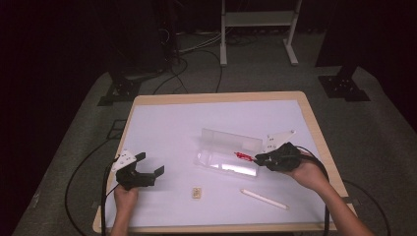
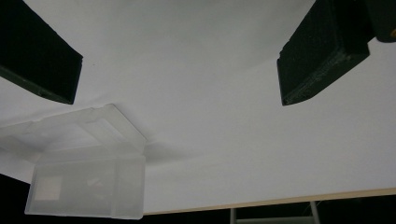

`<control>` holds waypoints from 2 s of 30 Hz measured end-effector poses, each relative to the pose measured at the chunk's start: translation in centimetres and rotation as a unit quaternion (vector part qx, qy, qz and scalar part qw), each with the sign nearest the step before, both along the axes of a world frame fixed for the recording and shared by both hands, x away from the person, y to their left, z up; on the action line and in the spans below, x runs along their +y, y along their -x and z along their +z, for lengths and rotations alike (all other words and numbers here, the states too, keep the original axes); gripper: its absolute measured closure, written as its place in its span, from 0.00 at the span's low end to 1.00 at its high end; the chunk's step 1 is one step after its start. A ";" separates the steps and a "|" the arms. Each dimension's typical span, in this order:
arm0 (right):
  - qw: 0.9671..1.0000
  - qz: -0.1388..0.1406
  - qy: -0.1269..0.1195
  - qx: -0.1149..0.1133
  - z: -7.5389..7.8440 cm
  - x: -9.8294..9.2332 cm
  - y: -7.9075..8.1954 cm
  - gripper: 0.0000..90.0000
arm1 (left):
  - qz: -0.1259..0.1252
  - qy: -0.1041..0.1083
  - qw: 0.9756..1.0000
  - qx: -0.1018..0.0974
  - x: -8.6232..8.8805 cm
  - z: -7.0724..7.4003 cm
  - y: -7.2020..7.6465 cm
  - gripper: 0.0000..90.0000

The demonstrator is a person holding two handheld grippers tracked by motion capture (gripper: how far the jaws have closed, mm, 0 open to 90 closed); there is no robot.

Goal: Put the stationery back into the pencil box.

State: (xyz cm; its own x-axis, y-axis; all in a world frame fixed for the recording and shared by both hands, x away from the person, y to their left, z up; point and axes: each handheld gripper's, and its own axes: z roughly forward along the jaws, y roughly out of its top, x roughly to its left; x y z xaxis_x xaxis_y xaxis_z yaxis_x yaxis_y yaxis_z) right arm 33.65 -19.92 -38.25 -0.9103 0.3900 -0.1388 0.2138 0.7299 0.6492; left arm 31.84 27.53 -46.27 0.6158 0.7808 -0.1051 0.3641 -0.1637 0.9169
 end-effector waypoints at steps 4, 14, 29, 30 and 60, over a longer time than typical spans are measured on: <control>1.000 0.002 -0.001 0.003 -0.2 0.4 -0.4 0.88 | 0.000 0.000 1.000 0.000 0.0 0.0 0.0 0.00; 1.000 0.008 0.000 0.010 -0.6 1.6 -1.4 0.88 | 0.000 0.000 1.000 0.000 0.0 0.0 0.0 0.00; 1.000 0.016 0.005 0.014 -0.8 2.9 -2.5 0.88 | -0.001 0.002 1.000 -0.002 0.0 0.0 0.0 0.00; 1.000 0.014 0.005 0.014 -0.9 3.0 -2.6 0.88 | -0.001 0.002 1.000 -0.002 0.0 0.0 0.0 0.00; 0.999 0.029 0.025 0.036 -2.8 6.1 -4.4 0.88 | 0.000 0.005 1.000 -0.002 0.0 0.0 0.0 0.00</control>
State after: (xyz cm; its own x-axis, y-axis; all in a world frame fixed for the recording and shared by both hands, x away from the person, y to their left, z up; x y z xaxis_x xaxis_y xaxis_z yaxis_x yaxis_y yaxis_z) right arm 38.08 -13.87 -41.04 -0.9392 0.3315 -0.0896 0.2160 0.7732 0.5962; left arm 31.85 27.55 -46.30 0.6168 0.7793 -0.1110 0.3605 -0.1544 0.9199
